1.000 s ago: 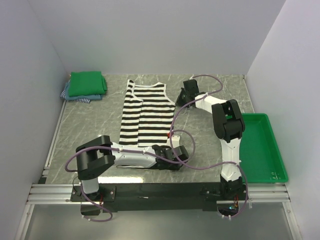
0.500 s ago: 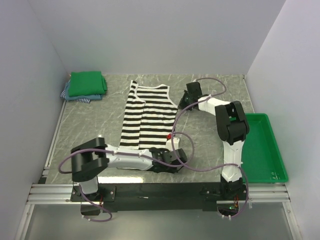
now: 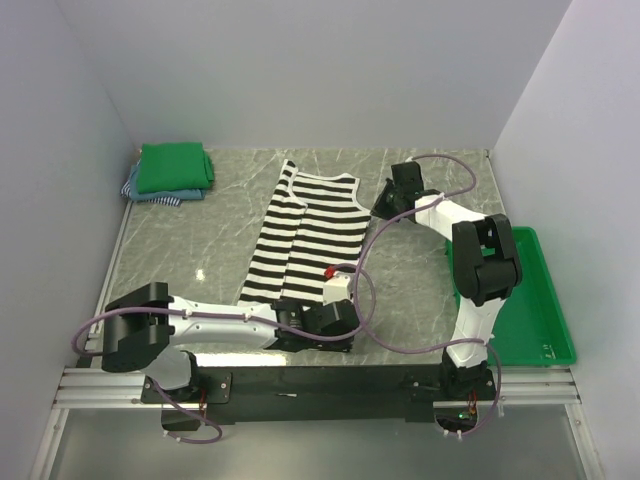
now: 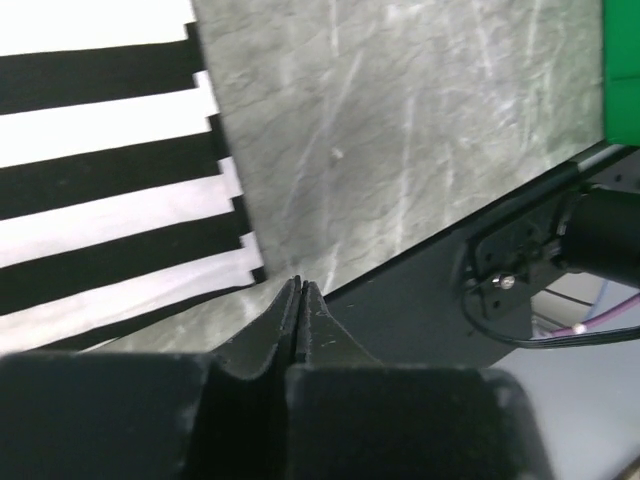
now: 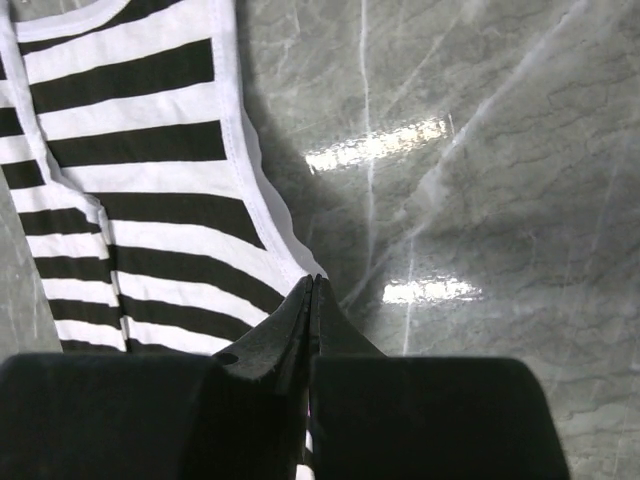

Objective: Fold and stack the tank tops
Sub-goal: Fold the tank top

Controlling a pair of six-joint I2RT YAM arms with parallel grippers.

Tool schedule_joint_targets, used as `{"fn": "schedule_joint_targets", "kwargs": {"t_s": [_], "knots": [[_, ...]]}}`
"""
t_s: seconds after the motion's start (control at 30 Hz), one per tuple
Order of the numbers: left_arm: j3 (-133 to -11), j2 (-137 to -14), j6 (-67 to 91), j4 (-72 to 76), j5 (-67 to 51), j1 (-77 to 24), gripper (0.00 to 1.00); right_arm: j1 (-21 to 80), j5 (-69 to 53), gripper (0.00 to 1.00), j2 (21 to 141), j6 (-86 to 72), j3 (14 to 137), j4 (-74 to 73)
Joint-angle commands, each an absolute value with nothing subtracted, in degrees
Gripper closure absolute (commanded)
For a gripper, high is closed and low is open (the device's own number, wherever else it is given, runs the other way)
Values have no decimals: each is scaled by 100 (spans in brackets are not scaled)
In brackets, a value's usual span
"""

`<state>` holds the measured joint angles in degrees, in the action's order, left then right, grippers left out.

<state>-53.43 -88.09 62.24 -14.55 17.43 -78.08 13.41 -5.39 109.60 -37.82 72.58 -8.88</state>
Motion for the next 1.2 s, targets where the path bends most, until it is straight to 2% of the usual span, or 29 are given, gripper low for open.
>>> {"fn": "schedule_joint_targets", "kwargs": {"t_s": [0.0, 0.1, 0.37, 0.57, 0.73, 0.9, 1.07, 1.17], "knots": [[-5361, -8727, 6232, -1380, 1863, -7831, 89, 1397, -457, 100, 10740, -3744, 7391, -1072], [-5458, -9104, 6100, -1319, 1759, -7857, 70, 1397, -466, 100, 10749, -3762, 7357, -1020], [-6213, -10001, 6134, -2135, 2188, -8077, 59, 1406, -457, 100, 10793, -3753, 7313, -1002], [-6424, -10248, 6249, -2513, 2443, -8165, 59, 1406, -510, 100, 10811, -3753, 7269, -932], [-6609, -10467, 6381, -2855, 2654, -8218, 75, 1397, -510, 100, 10802, -3770, 7172, -870], [-7083, -10748, 6460, -3576, 3163, -8393, 74, 1398, -562, 100, 10775, -3779, 7128, -809], [-7461, -10907, 6565, -3955, 3471, -8613, 61, 1397, -607, 100, 10723, -3779, 7128, -791], [-7523, -10855, 6635, -4122, 3630, -8631, 60, 1389, -615, 100, 10714, -3771, 7146, -817]]}}
